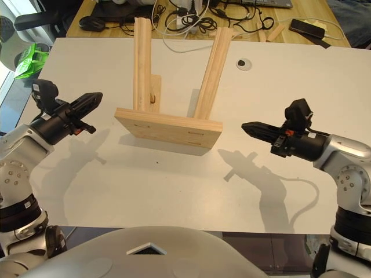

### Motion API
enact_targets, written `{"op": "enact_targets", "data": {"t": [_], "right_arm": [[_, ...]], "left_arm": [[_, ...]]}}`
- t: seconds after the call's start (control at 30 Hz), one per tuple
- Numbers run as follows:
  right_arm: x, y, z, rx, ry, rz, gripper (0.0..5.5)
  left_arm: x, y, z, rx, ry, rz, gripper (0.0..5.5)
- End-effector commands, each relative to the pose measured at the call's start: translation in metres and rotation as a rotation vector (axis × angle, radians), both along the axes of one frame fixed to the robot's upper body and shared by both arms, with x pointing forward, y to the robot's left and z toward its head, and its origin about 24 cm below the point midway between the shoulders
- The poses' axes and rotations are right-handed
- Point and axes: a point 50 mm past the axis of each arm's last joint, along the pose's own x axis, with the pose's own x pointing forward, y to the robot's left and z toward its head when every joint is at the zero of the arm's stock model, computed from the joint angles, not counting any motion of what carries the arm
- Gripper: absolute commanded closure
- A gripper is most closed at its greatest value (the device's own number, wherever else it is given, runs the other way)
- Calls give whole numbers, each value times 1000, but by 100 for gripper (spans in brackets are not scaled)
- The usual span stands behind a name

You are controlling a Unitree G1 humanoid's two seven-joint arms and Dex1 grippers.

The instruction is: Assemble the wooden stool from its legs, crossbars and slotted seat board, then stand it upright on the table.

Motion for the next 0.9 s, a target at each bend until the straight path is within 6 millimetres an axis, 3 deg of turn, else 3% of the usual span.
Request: {"op": "enact_targets", "data": {"t": [0.03,0.1,0.17,0.27,0.33,0.47,0.6,0.77,0.9], "right_arm": [[5,-4,-20,-131,18,36,504],[10,-4,-31,-183,37,109,470],[16,-3,-36,-216,47,177,434],[24,1,-40,-251,43,275,367],[25,4,-42,-252,41,312,323],[21,8,-45,-238,50,356,259],[23,11,-48,-240,52,371,182],[41,25,-56,-287,-23,380,91],[60,42,-52,-317,-132,413,88]], "left_arm": [[19,40,-16,434,-11,112,492],[36,48,-25,726,-88,-90,463],[45,45,-35,881,-130,-338,436],[43,33,-45,884,-175,-651,376],[38,28,-54,850,-194,-764,336],[31,24,-67,754,-185,-844,280],[40,17,-70,691,-176,-831,212],[41,-1,-78,582,-117,-862,135],[42,-6,-80,536,-58,-859,125]]}}
